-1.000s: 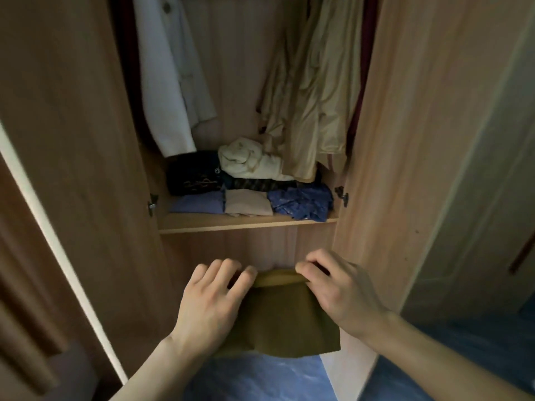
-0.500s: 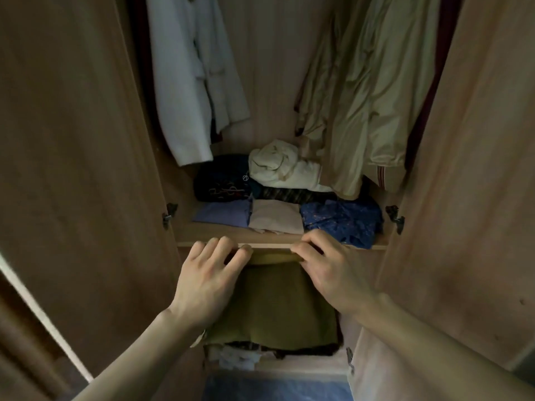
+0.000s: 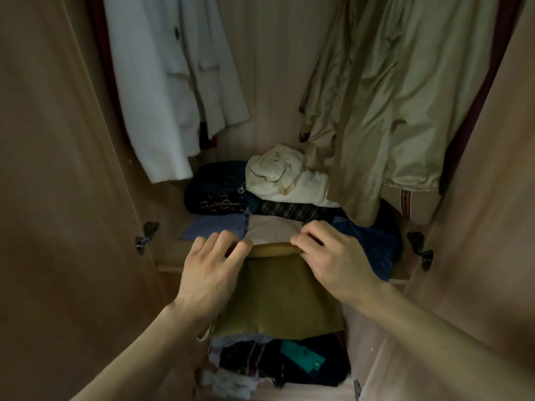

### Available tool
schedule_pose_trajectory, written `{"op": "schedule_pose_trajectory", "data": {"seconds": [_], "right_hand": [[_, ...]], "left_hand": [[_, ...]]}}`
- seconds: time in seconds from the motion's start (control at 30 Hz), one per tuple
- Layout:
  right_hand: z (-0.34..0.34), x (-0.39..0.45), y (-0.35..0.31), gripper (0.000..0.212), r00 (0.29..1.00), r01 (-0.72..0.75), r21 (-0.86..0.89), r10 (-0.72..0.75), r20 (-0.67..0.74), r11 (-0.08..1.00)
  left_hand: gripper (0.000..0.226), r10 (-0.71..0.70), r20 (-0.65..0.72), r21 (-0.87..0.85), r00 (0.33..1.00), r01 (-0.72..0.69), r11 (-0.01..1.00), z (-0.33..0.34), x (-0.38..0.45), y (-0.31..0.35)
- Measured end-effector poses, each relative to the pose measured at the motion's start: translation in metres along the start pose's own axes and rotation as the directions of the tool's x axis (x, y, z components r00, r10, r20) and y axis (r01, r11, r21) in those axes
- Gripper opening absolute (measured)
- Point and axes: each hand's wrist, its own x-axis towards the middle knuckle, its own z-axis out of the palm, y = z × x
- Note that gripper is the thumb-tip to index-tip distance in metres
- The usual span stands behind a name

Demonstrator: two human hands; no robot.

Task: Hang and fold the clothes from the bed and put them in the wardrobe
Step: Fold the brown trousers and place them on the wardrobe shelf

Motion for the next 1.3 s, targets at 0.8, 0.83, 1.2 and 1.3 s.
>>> {"op": "schedule_pose_trajectory", "data": {"seconds": [0.8, 0.83, 1.2, 1.3], "right_hand": [[0.133, 0.071, 0.108, 0.012, 0.997, -0.075, -0.085, 0.075, -0.007, 0.994], [0.139, 0.074, 0.115, 0.013, 0.997, -0.072, -0.076, 0.071, -0.011, 0.995], [0.293, 0.057, 0.221, 0.029, 0.947, -0.189, -0.122, 0.214, 0.239, 0.974], [0.312, 0.057, 0.224, 0.042, 0.906, -0.327, -0.143, 0.353, 0.235, 0.934]], "left_hand": [[0.014, 0.024, -0.152, -0.329, 0.988, -0.073, 0.941, 0.194, 0.063, -0.105], [0.013, 0.022, -0.151, -0.329, 0.988, -0.072, 0.942, 0.201, 0.066, -0.108], [0.024, 0.024, 0.267, -0.170, 0.963, 0.023, 0.985, 0.358, 0.078, -0.131], [0.017, -0.069, 0.326, -0.103, 0.943, 0.108, 0.989, 0.382, 0.080, -0.129]]}}
